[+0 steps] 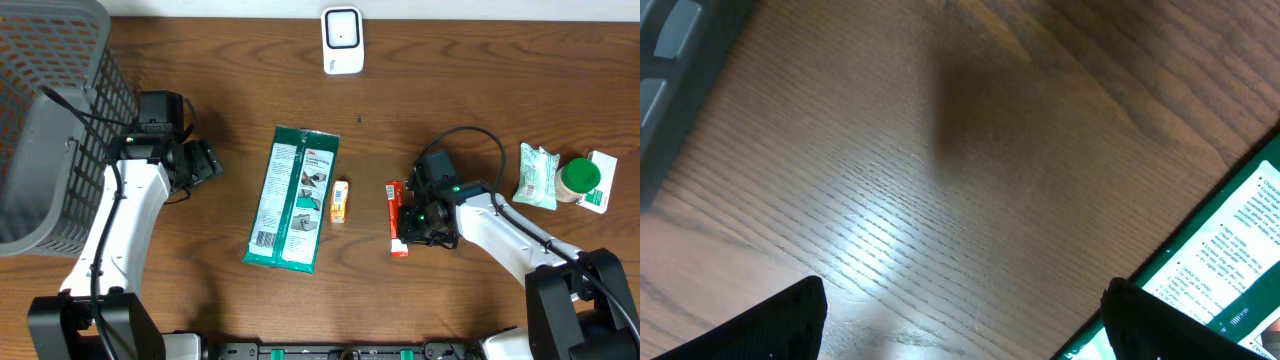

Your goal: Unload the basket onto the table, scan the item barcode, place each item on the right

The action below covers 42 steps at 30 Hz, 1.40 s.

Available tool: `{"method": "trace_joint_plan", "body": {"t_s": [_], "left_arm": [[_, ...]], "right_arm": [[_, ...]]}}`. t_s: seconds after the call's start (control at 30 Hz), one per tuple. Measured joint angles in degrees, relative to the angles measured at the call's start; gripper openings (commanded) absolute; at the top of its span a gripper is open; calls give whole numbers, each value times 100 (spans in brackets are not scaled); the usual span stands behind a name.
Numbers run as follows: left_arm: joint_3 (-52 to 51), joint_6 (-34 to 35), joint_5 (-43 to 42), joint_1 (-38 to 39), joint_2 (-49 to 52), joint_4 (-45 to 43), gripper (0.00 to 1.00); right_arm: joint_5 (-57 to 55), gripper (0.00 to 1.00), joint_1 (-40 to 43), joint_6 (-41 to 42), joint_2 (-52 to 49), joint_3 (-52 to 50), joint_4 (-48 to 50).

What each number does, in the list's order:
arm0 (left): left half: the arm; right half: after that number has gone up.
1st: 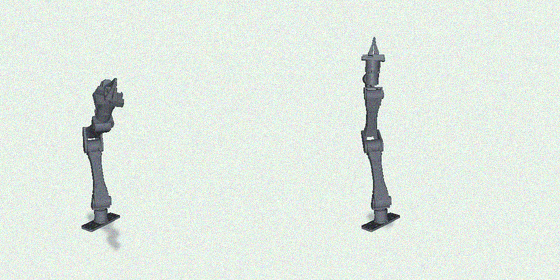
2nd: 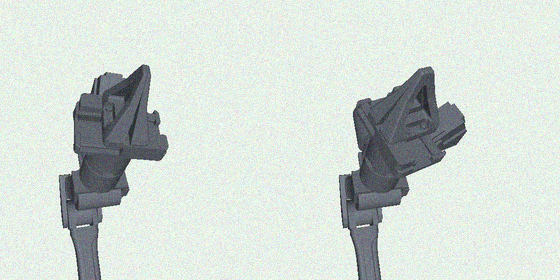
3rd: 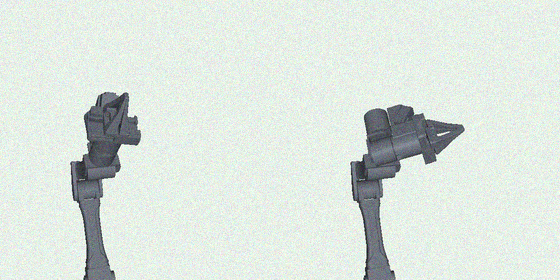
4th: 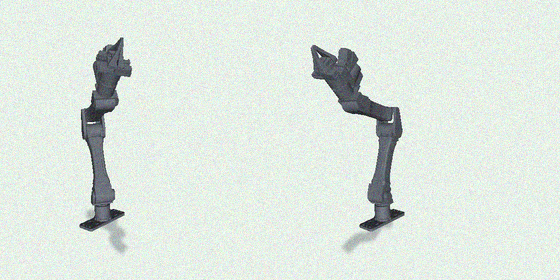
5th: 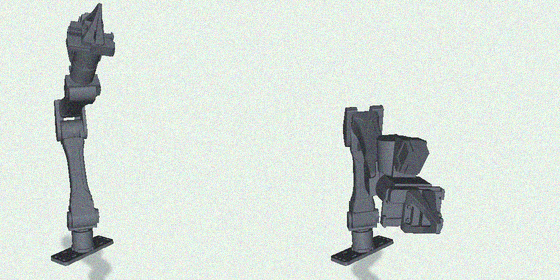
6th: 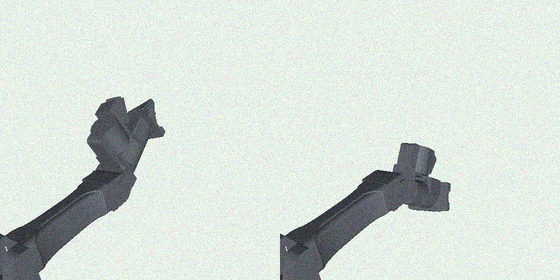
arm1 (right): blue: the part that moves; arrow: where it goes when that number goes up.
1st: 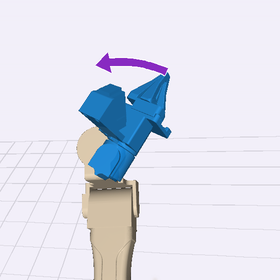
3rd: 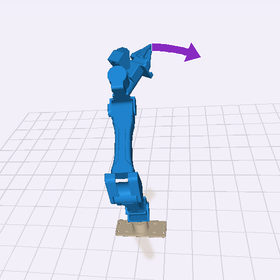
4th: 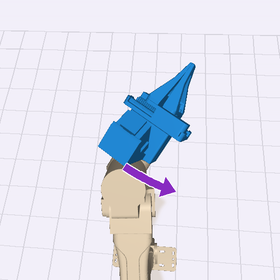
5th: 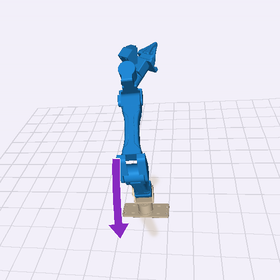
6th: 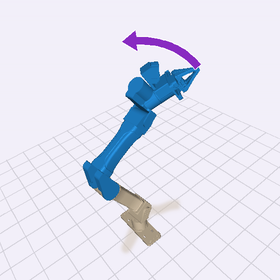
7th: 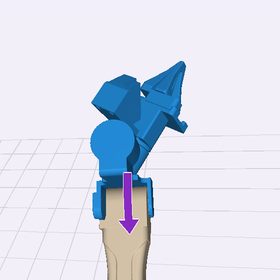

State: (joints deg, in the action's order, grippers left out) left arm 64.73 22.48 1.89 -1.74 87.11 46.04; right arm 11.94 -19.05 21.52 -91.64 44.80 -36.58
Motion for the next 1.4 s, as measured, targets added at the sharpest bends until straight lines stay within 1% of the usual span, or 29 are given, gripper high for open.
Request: {"method": "trace_joint_plan", "body": {"t_s": [0.27, 0.43, 0.57, 0.93, 1.4], "left_arm": [[0, 0, 0, 0, 0, 0, 89], [0, 0, 0, 0, 0, -2, 89], [0, 0, 0, 0, 0, -2, 89], [0, 0, 0, 0, 0, 0, 89], [0, 0, 0, 0, 0, 0, 89]], "right_arm": [[-35, 34, 0, 22, 52, 125, -280], [-37, 33, 0, 24, 114, 138, -306], [-37, 30, 0, 37, 116, 138, -297], [-37, 27, -9, 111, 116, 138, -271], [-243, 25, -455, 348, 116, 138, 22]]}}
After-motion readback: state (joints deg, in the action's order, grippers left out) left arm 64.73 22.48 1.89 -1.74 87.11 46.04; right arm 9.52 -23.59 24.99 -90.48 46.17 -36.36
